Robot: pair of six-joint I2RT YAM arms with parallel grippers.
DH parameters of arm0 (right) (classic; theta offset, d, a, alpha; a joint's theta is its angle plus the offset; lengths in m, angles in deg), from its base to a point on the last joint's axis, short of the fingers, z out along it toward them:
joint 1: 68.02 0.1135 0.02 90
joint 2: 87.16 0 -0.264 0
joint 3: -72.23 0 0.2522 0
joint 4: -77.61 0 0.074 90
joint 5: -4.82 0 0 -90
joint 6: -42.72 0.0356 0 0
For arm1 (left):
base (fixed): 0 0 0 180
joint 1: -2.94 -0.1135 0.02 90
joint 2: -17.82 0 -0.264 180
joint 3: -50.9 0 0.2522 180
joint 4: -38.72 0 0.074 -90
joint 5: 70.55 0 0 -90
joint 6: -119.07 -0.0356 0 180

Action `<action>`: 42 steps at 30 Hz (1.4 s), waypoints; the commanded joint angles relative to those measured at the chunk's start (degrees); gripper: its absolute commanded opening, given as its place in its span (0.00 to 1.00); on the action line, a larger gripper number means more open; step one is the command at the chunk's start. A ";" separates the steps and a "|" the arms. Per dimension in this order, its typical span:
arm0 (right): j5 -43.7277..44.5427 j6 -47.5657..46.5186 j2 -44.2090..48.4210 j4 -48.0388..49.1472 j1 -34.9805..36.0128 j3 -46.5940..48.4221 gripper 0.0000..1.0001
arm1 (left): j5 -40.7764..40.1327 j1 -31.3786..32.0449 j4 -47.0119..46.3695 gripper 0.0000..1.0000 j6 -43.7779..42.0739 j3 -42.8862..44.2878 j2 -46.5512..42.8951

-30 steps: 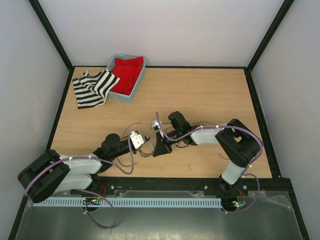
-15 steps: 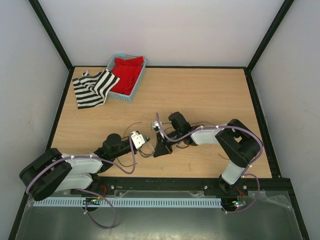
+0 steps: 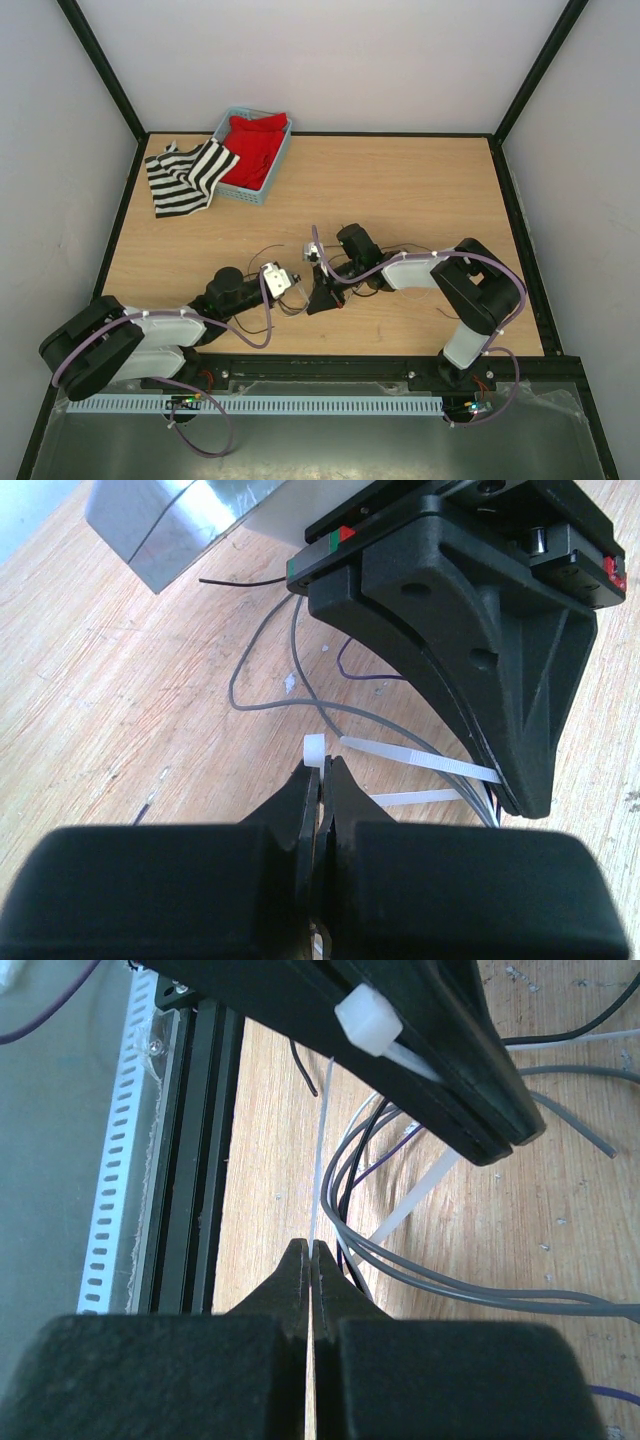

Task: Zip-tie the wires
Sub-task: Tie the cable at the center of the board.

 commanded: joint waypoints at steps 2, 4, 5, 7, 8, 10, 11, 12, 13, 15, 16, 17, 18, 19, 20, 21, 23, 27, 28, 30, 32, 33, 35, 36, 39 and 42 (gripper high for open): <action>-2.98 -0.47 0.07 -2.38 -0.05 -0.46 0.00 | -2.36 0.41 -2.53 0.00 -1.89 1.96 0.32; -3.00 -0.50 -0.04 -2.38 -0.10 -0.30 0.00 | -2.35 0.56 -2.53 0.00 -2.05 2.15 0.49; -3.00 -0.41 -0.06 -2.38 -0.06 -0.18 0.00 | -2.43 0.64 -2.53 0.00 -2.13 2.18 0.49; -2.90 -0.40 -0.07 -2.38 -0.07 -0.10 0.00 | -2.47 0.72 -2.53 0.00 -2.27 2.26 0.64; -2.87 -0.35 -0.12 -2.38 -0.05 -0.05 0.00 | -2.56 0.75 -2.53 0.00 -2.41 2.27 0.67; -2.91 -0.30 -0.20 -2.30 -0.05 -0.01 0.00 | -2.60 0.81 -2.53 0.00 -2.55 2.13 0.53; -2.91 -0.32 -0.28 -2.28 -0.11 0.03 0.00 | -2.70 0.79 -2.53 0.00 -2.53 2.14 0.45; -2.83 -0.31 -0.37 -2.29 -0.13 -0.03 0.00 | -2.77 0.83 -2.53 0.00 -2.63 2.03 0.37; -2.89 -0.29 -0.45 -2.29 -0.08 -0.02 0.00 | -2.79 0.94 -2.53 0.00 -2.71 2.01 0.34; -2.89 -0.18 -0.58 -2.28 -0.05 0.07 0.00 | -2.84 0.91 -2.53 0.00 -2.85 2.01 0.11; -2.91 -0.09 -0.62 -2.29 -0.11 0.11 0.00 | -2.99 0.98 -2.53 0.00 -2.89 1.95 0.07; -2.92 0.04 -0.67 -2.29 -0.05 0.10 0.00 | -2.98 1.06 -2.53 0.00 -3.01 1.97 0.05; -3.01 0.11 -0.68 -2.29 -0.09 0.06 0.00 | -2.95 1.12 -2.53 0.00 -3.27 1.87 0.07; -3.08 0.16 -0.68 -2.31 -0.05 0.14 0.00 | -3.11 1.25 -2.53 0.00 -3.50 1.89 0.03; -3.15 0.23 -0.68 -2.36 -0.04 0.18 0.00 | -3.32 1.51 -2.53 0.00 -3.68 1.84 -0.01; -3.17 0.35 -0.68 -2.36 -0.06 0.31 0.00 | -3.33 1.62 -2.53 0.00 -3.93 1.84 -0.08; -3.24 0.58 -0.80 -2.38 -0.06 0.48 0.00 | -3.77 1.83 -2.53 0.00 -4.29 1.79 -0.11; -3.41 0.87 -1.23 -2.47 -0.05 0.86 0.00 | -4.43 2.18 -2.53 0.00 -4.87 1.61 -0.25; -3.47 0.92 -1.33 -2.55 -0.05 0.90 0.00 | -4.69 2.26 -2.53 0.00 -4.98 1.57 -0.29; -3.57 1.03 -1.43 -2.56 -0.05 0.95 0.00 | -4.88 2.40 -2.53 0.00 -5.24 1.44 -0.52; -3.57 1.08 -1.47 -2.56 -0.11 0.96 0.00 | -5.11 2.44 -2.53 0.00 -5.35 1.31 -0.75; -3.61 1.14 -1.54 -2.56 -0.05 1.01 0.00 | -5.31 2.46 -2.53 0.00 -5.37 1.32 -0.87; -3.58 1.25 -1.60 -2.56 -0.05 1.10 0.00 | -5.51 2.56 -2.53 0.00 -5.44 1.17 -1.15; -3.61 1.27 -1.56 -2.55 -0.05 1.10 0.00 | -5.66 2.59 -2.53 0.00 -5.48 1.17 -1.20; -3.59 1.09 -1.43 -2.56 -0.07 0.84 0.00 | -5.80 2.57 -2.53 0.00 -5.34 1.12 -1.37; -3.86 0.74 -1.38 -2.56 -0.05 0.33 0.00 | -5.98 2.59 -2.53 0.00 -5.31 1.07 -1.83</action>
